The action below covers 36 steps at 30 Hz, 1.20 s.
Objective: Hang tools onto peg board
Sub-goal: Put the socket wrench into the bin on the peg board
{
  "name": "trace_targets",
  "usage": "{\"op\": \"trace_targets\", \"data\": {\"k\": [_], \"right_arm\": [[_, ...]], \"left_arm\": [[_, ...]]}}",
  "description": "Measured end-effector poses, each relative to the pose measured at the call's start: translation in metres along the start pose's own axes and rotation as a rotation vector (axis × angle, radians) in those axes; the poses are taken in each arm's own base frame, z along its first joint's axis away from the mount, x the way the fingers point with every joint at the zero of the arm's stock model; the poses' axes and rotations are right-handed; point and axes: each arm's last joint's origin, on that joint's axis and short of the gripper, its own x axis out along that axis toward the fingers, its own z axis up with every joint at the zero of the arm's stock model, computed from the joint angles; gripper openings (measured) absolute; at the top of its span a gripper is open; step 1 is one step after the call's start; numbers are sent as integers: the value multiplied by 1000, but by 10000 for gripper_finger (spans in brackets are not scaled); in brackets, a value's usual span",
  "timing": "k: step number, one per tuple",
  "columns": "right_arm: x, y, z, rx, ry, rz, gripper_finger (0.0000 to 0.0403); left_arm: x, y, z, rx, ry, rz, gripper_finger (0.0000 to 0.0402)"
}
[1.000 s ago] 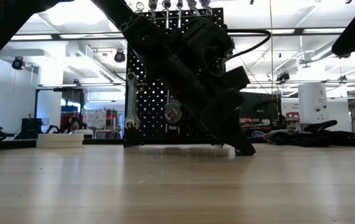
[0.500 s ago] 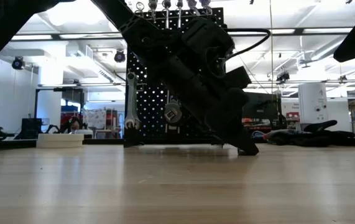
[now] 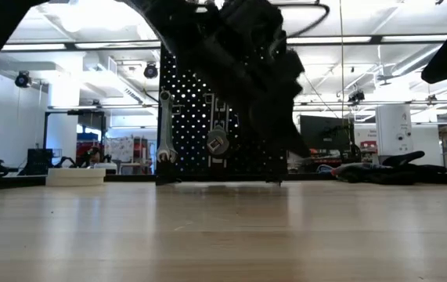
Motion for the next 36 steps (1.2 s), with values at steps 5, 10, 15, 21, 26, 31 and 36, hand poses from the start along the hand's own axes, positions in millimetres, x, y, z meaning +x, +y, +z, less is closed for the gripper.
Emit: {"op": "trace_targets", "data": {"k": [5,10,15,21,26,31,36], "right_arm": [[1,-1,-1,2,0,2,0],[3,-3,-3,1,0,0,0],[4,-5,-6,16,45,-2,0],[5,-5,-7,24,48,5,0],[5,-5,-7,24,48,6,0],[5,-5,-7,15,48,6,0],[5,-5,-7,19,47,6,0]], "left_arm": [[-22,6,10,13,15,83,49],[-47,12,22,34,7,137,49],[-64,20,31,71,-15,198,49],[-70,36,34,69,-13,306,49],[-69,48,33,77,2,403,50],[-69,60,36,69,-29,444,59],[-71,68,43,49,-53,462,64]]}}
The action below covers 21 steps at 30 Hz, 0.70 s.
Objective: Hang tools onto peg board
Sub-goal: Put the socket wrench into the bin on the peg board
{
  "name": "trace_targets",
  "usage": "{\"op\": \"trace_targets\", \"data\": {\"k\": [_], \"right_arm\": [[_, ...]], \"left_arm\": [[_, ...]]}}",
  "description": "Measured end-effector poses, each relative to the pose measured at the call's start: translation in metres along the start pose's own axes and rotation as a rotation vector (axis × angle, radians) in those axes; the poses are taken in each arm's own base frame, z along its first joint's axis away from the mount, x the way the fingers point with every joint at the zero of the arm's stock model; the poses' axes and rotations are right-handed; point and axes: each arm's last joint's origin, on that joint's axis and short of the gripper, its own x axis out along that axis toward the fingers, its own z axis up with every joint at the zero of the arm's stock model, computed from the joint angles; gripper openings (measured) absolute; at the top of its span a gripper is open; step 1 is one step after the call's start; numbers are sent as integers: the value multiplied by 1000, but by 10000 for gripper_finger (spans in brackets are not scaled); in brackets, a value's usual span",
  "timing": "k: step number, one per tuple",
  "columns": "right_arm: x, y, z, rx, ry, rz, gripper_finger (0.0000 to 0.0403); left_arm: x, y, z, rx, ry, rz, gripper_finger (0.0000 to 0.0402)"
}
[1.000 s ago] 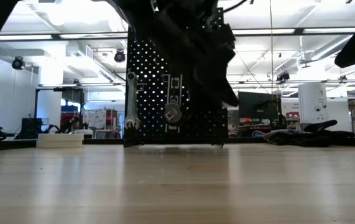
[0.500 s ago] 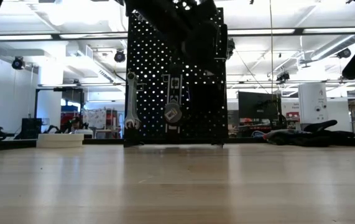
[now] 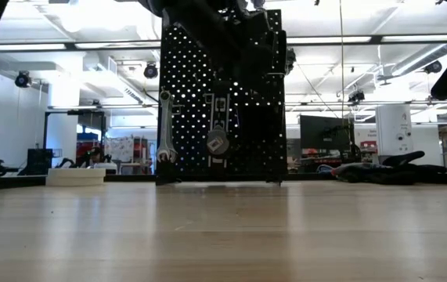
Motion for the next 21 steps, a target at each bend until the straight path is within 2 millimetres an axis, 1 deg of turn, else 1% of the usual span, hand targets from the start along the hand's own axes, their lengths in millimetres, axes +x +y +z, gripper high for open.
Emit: {"op": "trace_targets", "data": {"k": [4,7,12,14,17,21], "right_arm": [[0,-1,0,-36,13,-3,0],[-2,-3,4,-55,112,-27,6],[-8,-4,17,18,265,-87,47],[-10,-2,20,43,332,-104,68],[-12,-1,19,59,450,-114,99],[-15,-3,15,89,642,-150,137]], "left_arm": [[-2,1,5,3,0,-45,84],[-4,2,9,17,-8,-30,116],[-5,7,10,33,35,75,181],[-6,7,8,50,66,78,205],[-14,1,6,42,96,28,229],[-34,-21,10,49,77,-97,235]]}}
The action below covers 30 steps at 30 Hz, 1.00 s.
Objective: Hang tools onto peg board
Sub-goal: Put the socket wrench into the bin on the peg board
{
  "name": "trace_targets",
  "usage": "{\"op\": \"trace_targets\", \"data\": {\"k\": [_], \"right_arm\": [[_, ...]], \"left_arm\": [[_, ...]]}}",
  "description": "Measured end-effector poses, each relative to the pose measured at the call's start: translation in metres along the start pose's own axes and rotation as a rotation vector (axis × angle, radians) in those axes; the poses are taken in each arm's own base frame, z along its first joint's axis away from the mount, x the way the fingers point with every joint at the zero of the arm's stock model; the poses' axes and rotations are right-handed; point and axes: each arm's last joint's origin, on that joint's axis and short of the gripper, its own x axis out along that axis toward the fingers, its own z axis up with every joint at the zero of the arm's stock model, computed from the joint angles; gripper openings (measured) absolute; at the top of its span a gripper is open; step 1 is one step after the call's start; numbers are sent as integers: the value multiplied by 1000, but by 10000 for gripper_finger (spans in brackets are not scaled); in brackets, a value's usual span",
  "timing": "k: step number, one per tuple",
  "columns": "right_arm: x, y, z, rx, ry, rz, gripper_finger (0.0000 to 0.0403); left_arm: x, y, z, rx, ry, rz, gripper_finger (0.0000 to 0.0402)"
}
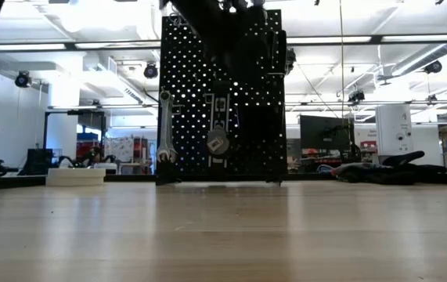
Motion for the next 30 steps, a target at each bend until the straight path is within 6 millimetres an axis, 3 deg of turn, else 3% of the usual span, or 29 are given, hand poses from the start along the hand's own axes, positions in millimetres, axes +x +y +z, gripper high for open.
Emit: {"op": "trace_targets", "data": {"k": [6,12,18,30], "right_arm": [[-2,-4,-10,104,318,-79,189],[0,-10,-15,154,342,-142,222],[12,-24,-24,251,316,-238,233],[27,-35,-39,354,297,-244,229]], "left_arm": [[-33,-54,5,84,-58,-83,228],[-51,-90,-1,114,-59,-58,226],[-53,-99,-12,92,-9,-112,225],[-42,-107,-39,75,49,-61,225]]}}
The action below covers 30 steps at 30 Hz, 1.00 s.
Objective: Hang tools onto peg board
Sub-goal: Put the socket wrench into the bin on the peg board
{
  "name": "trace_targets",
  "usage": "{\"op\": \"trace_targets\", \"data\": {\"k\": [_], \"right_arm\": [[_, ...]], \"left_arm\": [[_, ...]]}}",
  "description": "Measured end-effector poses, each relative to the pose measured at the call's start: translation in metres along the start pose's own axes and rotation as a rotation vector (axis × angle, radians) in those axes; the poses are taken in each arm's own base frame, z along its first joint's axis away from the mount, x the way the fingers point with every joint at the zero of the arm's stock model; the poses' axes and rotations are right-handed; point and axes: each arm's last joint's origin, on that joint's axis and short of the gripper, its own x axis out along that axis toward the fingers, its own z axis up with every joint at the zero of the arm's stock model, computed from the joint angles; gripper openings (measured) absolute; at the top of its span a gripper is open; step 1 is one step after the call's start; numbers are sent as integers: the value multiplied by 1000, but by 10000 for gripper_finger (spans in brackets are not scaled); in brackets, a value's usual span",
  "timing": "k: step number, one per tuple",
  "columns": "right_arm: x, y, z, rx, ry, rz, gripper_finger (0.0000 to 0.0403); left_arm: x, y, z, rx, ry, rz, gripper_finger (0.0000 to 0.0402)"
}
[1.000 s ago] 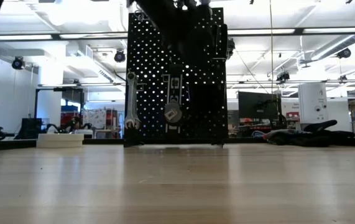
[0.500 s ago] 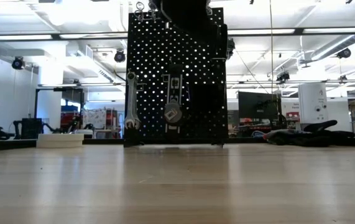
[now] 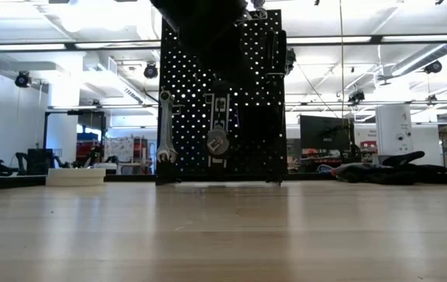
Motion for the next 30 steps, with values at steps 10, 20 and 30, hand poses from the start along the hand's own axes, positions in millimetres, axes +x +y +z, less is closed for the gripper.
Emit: {"op": "trace_targets", "data": {"k": [10,20,30], "right_arm": [[23,-7,11,37,-15,22,192],[24,-6,11,19,-12,39,40],[8,20,31,-72,-183,221,30]], "left_arm": [[2,-4,-10,3,22,19,218],[5,-7,-20,-20,45,23,185],[-41,4,-28,-35,7,89,157]]}}
